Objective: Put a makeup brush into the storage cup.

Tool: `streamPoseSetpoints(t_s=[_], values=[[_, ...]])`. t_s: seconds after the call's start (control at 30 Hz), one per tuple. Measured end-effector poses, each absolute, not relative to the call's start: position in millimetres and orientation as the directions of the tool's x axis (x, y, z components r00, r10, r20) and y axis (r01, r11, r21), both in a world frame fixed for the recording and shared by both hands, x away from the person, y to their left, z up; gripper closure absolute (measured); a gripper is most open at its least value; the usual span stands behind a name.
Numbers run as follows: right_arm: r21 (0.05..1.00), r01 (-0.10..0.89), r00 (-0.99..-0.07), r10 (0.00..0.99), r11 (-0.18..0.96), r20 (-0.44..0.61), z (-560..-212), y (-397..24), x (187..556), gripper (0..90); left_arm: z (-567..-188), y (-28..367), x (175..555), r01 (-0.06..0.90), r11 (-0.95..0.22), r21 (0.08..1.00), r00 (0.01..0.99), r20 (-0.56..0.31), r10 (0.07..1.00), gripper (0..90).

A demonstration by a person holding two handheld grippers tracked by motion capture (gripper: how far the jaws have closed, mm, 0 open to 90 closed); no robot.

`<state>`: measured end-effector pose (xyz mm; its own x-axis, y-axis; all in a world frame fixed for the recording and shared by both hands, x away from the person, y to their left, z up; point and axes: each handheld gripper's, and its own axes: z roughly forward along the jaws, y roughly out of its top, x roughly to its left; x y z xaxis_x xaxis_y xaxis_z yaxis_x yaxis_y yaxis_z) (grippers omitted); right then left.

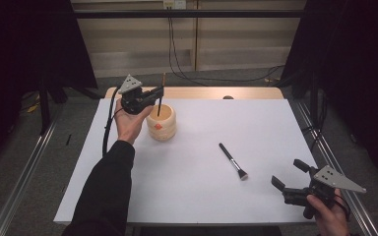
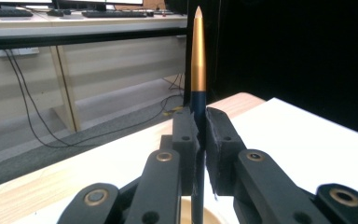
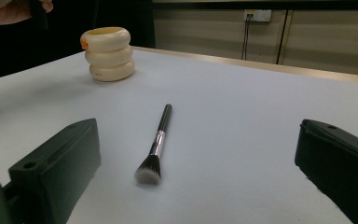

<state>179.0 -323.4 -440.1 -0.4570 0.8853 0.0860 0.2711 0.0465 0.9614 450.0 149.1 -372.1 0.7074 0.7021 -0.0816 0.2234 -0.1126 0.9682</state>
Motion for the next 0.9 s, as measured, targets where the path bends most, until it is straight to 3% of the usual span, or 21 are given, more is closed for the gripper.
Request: streamPoseSetpoints(t_s=[0.9], values=[[0.963, 0.265, -0.459, 0.885, 0.052, 0.078, -440, -323, 179, 0.0, -412, 157, 443, 0.258, -0.113, 0.960, 0.688, -0.100, 0.718, 83.3]])
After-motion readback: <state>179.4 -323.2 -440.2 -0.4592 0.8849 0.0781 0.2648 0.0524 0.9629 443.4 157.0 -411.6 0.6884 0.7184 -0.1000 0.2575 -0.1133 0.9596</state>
